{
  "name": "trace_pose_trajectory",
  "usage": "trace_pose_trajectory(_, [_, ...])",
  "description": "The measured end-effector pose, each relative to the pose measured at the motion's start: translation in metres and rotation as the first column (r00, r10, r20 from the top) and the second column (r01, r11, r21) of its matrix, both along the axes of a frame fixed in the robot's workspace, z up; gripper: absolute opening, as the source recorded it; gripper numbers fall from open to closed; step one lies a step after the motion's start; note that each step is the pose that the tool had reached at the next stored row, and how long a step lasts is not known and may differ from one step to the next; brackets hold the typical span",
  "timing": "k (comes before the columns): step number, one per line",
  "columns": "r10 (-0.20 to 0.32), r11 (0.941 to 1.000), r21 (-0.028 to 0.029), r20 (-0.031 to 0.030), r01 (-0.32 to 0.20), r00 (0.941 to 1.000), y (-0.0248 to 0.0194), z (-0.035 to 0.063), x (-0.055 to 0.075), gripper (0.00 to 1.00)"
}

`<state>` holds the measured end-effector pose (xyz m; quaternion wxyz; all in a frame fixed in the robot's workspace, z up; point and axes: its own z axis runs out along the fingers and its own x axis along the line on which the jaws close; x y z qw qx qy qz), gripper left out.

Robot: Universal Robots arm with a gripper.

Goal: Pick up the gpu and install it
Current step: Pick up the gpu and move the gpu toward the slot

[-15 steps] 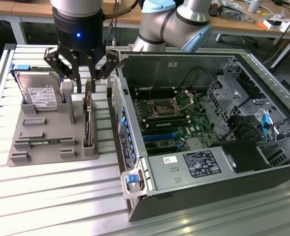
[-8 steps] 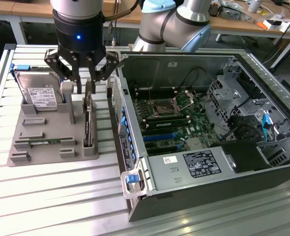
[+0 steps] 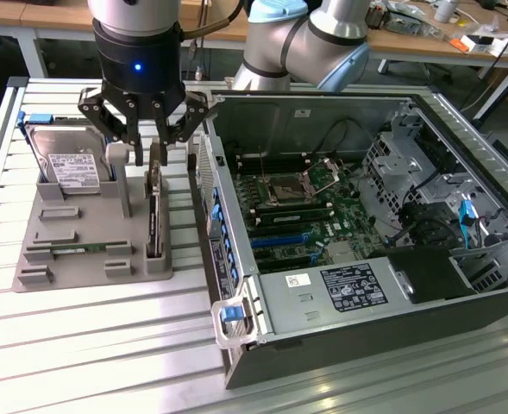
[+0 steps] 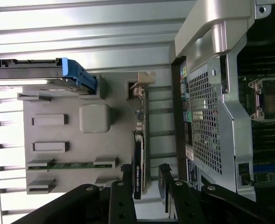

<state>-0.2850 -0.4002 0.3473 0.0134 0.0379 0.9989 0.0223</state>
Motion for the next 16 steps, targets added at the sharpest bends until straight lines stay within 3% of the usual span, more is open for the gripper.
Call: trace_pose_trajectory(16, [0.0, 1.0, -0.0001, 0.0, 0.0, 1.0, 0.0, -0.0052, 0.0, 0.36])
